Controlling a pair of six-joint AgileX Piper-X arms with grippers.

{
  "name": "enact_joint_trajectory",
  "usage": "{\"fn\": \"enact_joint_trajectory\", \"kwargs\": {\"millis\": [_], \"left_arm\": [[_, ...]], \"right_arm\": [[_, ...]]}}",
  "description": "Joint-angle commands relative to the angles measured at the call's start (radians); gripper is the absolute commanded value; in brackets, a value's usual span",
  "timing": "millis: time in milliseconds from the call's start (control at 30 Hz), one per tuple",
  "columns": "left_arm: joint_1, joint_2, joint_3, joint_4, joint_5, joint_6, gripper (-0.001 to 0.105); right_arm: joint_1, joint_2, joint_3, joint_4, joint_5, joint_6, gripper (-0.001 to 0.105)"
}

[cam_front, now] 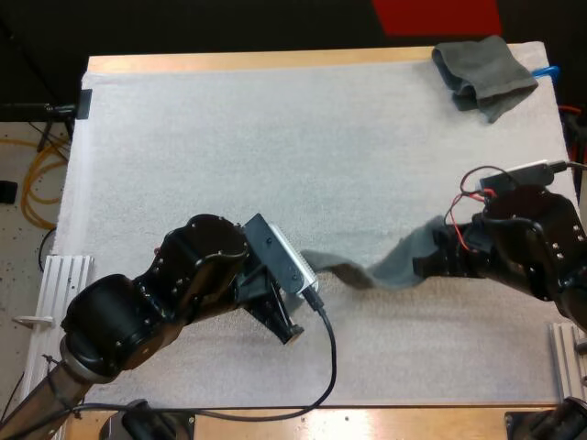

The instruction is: Pick towel from pile fold and stack

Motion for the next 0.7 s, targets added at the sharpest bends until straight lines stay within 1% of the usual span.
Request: {"fn": "enact_joint_trajectory", "kwargs": {"millis": [0, 100, 233, 367, 500, 600, 667], "left_arm": [[0.001, -0.014, -0.008, 0.022, 0.023, -0.011, 0.000], [-0.022, -0.022, -0.009, 0.032, 0.042, -0.038, 0.000], [-0.109, -0.025, -0.020, 0.067, 0.042, -0.086, 0.000], [-0.189, -0.025, -0.022, 0.097, 0.042, -0.143, 0.000], [-0.225, -0.025, -0.022, 0.123, 0.030, -0.181, 0.000], [-0.229, -0.025, -0.020, 0.125, -0.013, -0.186, 0.000], [-0.214, -0.021, -0.015, 0.118, -0.091, -0.167, 0.000]], "right_arm": [[0.013, -0.004, -0.020, 0.042, -0.002, -0.009, 0.000], [0.056, -0.006, -0.045, 0.109, -0.002, 0.014, 0.000], [0.124, -0.006, -0.081, 0.195, -0.003, 0.062, 0.000], [0.195, -0.008, -0.112, 0.298, -0.008, 0.156, 0.000], [0.243, -0.008, -0.116, 0.358, -0.027, 0.248, 0.000], [0.272, -0.007, -0.116, 0.347, -0.030, 0.304, 0.000], [0.274, 0.011, -0.113, 0.335, 0.020, 0.308, 0.000]]}}
